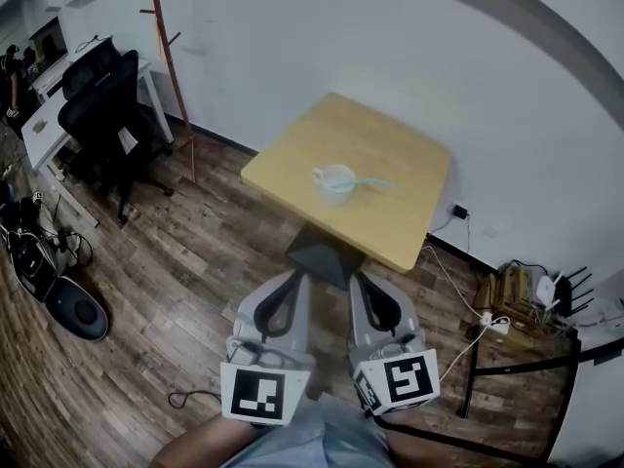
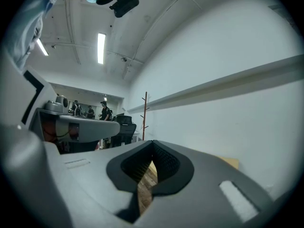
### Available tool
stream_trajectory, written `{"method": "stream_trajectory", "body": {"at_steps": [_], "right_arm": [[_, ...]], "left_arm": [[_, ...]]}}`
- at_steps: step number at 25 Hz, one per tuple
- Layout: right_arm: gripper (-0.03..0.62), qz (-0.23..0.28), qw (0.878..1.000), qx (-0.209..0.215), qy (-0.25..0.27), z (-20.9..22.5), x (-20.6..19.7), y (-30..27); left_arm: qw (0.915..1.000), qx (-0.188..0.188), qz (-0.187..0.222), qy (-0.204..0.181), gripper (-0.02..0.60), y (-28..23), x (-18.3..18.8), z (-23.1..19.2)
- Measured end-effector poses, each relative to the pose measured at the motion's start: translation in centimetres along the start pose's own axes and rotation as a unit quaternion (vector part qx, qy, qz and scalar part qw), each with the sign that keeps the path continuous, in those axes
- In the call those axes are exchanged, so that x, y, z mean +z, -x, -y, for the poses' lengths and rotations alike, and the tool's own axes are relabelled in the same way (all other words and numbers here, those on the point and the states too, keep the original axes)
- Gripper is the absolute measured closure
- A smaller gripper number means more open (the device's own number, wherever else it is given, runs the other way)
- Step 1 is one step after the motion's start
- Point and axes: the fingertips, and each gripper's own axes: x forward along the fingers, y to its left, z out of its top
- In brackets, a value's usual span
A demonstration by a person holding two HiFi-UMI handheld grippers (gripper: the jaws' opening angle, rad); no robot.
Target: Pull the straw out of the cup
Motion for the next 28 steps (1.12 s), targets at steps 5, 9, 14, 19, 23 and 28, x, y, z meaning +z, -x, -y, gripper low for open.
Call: {"method": "stream_trajectory", "body": {"at_steps": [5, 9, 14, 19, 23, 28], "right_arm": [[0.586, 0.003, 1.000, -0.013, 0.007, -0.6, 0.4, -2.1], [0.586, -0.002, 1.000, -0.024, 0.007, -0.2, 0.2, -2.8], [0.586, -0.017, 0.999, -0.032, 0.002, 0.5, -1.0, -3.1], [0.586, -0.023, 0.999, -0.036, -0.005, 1.4, -1.7, -4.4], [0.586, -0.032, 0.999, -0.034, -0.014, 2.8, -2.6, -5.7], [0.586, -0.040, 0.998, -0.035, -0.026, 5.0, -3.6, -7.3]], "left_arm": [[0.9998, -0.018, 0.010, 0.005, 0.563, -1.2, 0.3, -1.9], [0.9995, -0.029, 0.004, 0.011, 0.563, -2.1, -0.3, -2.4], [0.9990, -0.038, -0.015, 0.019, 0.561, -2.9, -1.7, -2.4], [0.9986, -0.042, -0.026, 0.021, 0.562, -4.1, -2.6, -2.9], [0.9982, -0.038, -0.041, 0.022, 0.563, -5.9, -3.4, -3.3], [0.9975, -0.036, -0.056, 0.024, 0.562, -8.7, -4.2, -4.0]]}}
